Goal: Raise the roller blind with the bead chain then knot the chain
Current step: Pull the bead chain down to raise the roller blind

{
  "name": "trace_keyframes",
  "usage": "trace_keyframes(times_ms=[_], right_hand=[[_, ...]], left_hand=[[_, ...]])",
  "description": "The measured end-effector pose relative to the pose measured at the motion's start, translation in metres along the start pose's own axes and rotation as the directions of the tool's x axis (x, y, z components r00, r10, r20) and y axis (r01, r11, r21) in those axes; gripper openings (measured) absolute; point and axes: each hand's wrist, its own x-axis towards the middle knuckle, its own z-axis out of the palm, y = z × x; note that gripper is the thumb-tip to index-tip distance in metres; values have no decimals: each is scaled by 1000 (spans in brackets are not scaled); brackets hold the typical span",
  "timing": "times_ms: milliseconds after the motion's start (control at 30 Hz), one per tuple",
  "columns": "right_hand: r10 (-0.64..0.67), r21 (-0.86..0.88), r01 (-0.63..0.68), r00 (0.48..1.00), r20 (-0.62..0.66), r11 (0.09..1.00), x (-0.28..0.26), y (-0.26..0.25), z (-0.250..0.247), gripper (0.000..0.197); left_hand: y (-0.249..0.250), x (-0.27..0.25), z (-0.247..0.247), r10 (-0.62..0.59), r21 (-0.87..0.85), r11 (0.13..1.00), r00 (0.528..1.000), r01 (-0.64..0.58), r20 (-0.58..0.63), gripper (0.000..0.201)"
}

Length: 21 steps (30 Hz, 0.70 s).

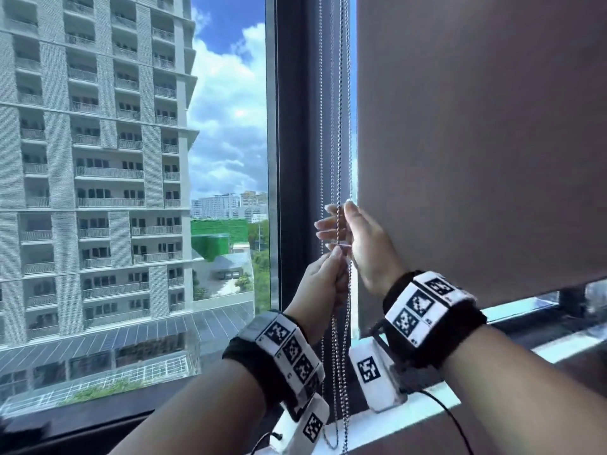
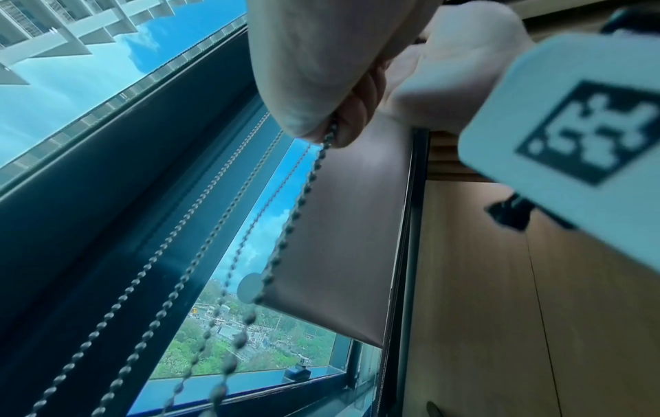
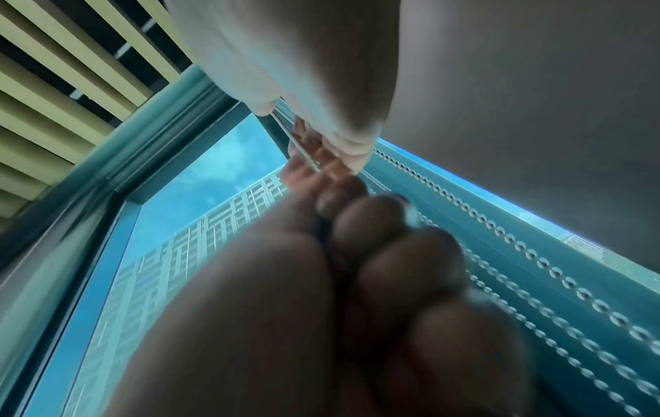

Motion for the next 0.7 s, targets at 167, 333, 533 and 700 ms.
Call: trace_keyframes(times_ms=[167,333,533,700], right_hand=[[-46,61,47,999,-27,997,6,-14,8,34],[-94,23,95,995,-37,995,2,-19,9,42],[-105,50,107,994,-29,993,-2,-19,7,44],[-120,67,122,992,-32,990,-4,-21,1,43]], left_hand=[[-7,-7,-3,-59,-4,998,994,60,90,43],[-3,-11,-2,-69,28,997,984,66,167,42],[-2,-15,-1,-2,70,998,993,-6,119,42],[7,-5,-13,291,259,935,941,-241,-175,32]])
